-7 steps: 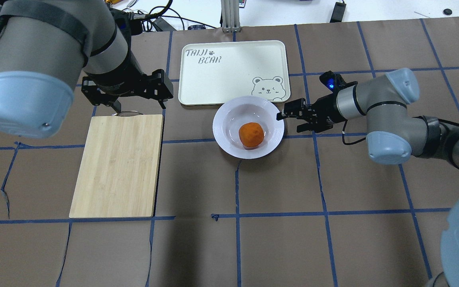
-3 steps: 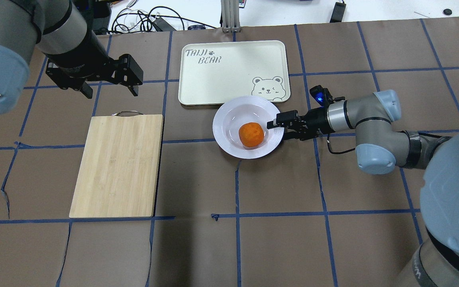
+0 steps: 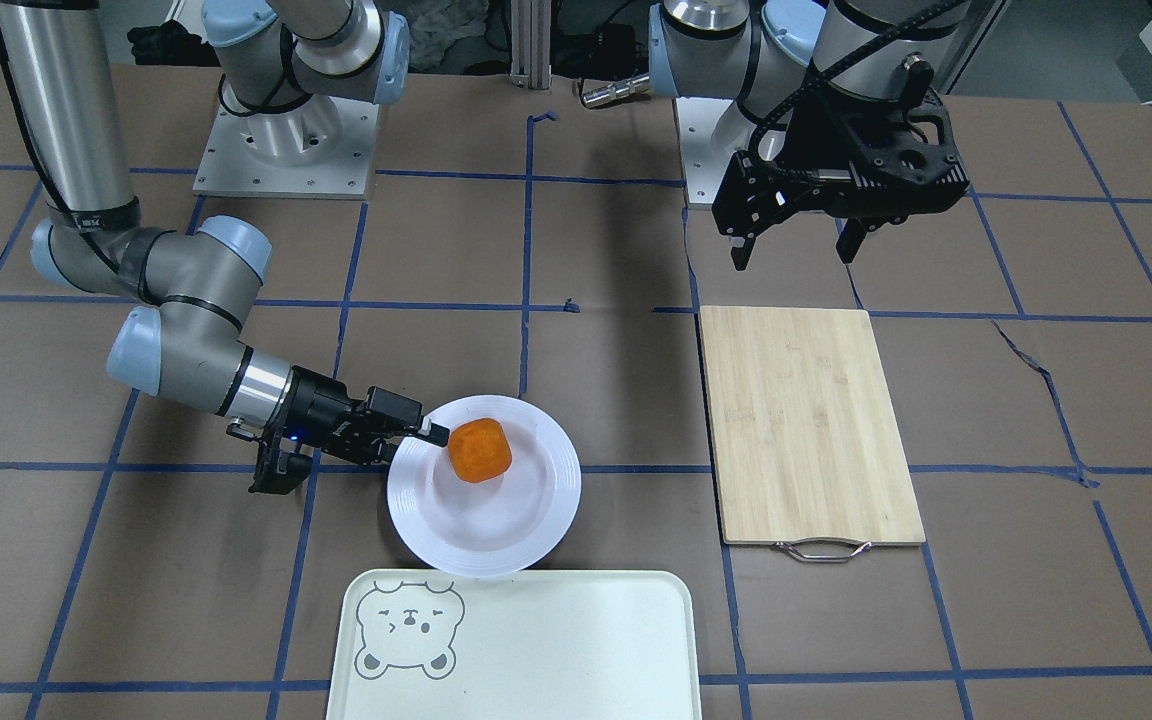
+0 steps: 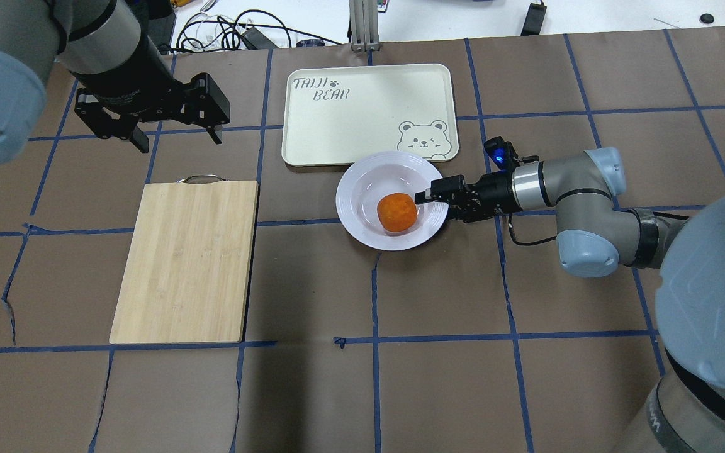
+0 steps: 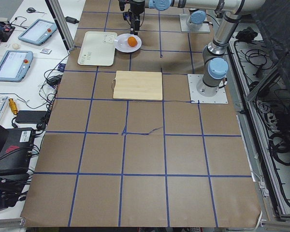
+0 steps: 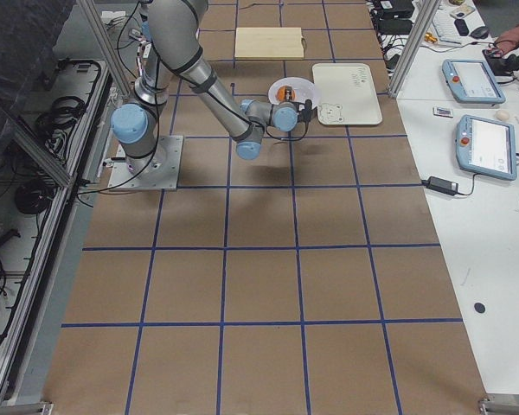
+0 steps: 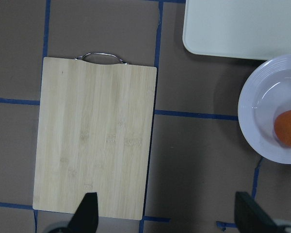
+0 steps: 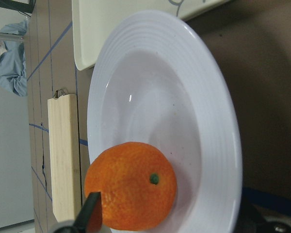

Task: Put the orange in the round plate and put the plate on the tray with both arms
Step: 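Grip the rim of the white plate with the right gripper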

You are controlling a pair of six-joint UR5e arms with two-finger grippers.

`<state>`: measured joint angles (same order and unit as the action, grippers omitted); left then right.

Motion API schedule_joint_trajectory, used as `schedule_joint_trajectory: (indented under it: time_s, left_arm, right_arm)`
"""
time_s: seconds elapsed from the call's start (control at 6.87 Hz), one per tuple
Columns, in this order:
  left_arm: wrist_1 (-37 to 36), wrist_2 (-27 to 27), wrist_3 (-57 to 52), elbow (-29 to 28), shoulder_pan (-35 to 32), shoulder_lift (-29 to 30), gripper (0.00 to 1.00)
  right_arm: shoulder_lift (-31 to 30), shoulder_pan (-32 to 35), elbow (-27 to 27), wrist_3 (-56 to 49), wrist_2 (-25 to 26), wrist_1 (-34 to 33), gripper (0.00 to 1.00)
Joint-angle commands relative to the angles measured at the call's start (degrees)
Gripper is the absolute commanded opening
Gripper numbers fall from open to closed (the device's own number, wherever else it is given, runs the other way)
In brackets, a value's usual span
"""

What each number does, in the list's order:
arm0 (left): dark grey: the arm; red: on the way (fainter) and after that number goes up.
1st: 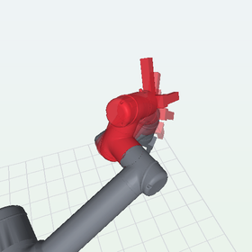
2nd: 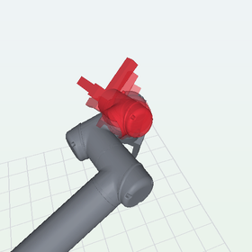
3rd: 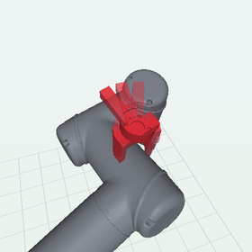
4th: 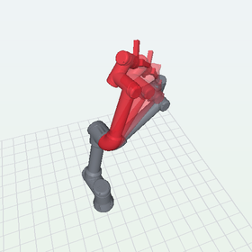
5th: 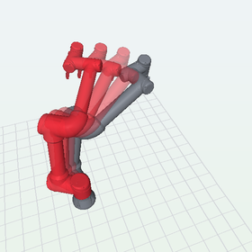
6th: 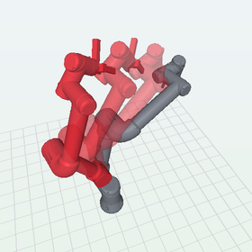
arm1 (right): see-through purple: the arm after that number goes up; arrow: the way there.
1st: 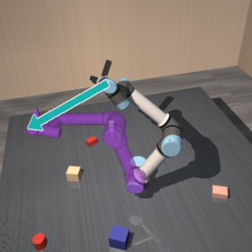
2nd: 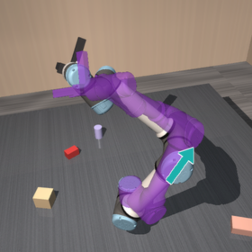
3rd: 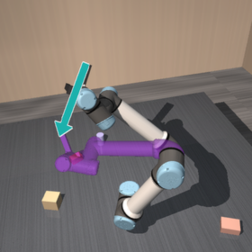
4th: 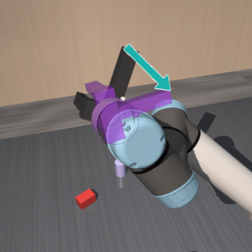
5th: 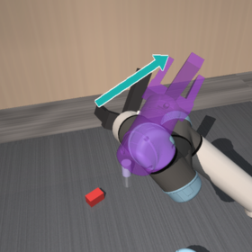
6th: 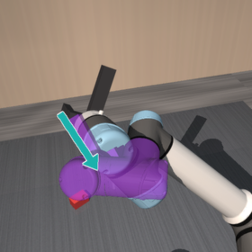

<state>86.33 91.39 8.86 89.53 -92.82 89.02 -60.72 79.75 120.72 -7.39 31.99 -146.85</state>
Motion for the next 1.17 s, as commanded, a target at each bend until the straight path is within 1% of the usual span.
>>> schedule_joint_trajectory:
  time_s: [0.0,0.15,0.29,0.44,0.58,0.73,0.87,1.02]
  left_arm:
    - [0.07,0.02,0.80,-0.15,-0.61,0.28,1.00]
    - [0.07,-0.15,0.80,-0.06,-0.61,0.27,1.00]
    - [0.07,-0.24,0.80,-0.06,-0.61,0.19,1.00]
    - [0.07,-0.24,0.80,-0.15,-0.61,0.19,1.00]
    - [0.07,-0.24,0.80,-0.06,-0.61,0.19,1.00]
    - [0.07,-0.24,0.80,0.03,-0.61,0.19,1.00]
    - [0.07,-0.16,0.80,0.03,-0.61,0.10,1.00]
    - [0.07,-0.15,0.80,-0.06,-0.70,0.10,1.00]
  right_arm:
    - [0.08,0.05,0.05,0.01,-0.79,0.16,0.33]
    - [0.16,0.05,0.13,-0.08,-0.44,0.42,0.18]
    - [0.16,0.05,0.13,0.01,-0.53,0.69,0.10]
    - [0.16,0.05,0.05,0.10,-0.53,0.78,0.07]
    - [-0.01,0.05,0.05,0.88,-0.53,1.65,0.01]
    - [-0.88,-0.04,-0.13,0.80,-0.61,5.66,0.00]
    - [-2.02,-0.04,-0.22,1.67,-0.70,6.92,0.00]
    - [-4.56,-0.12,-0.39,5.33,-0.62,7.63,0.00]
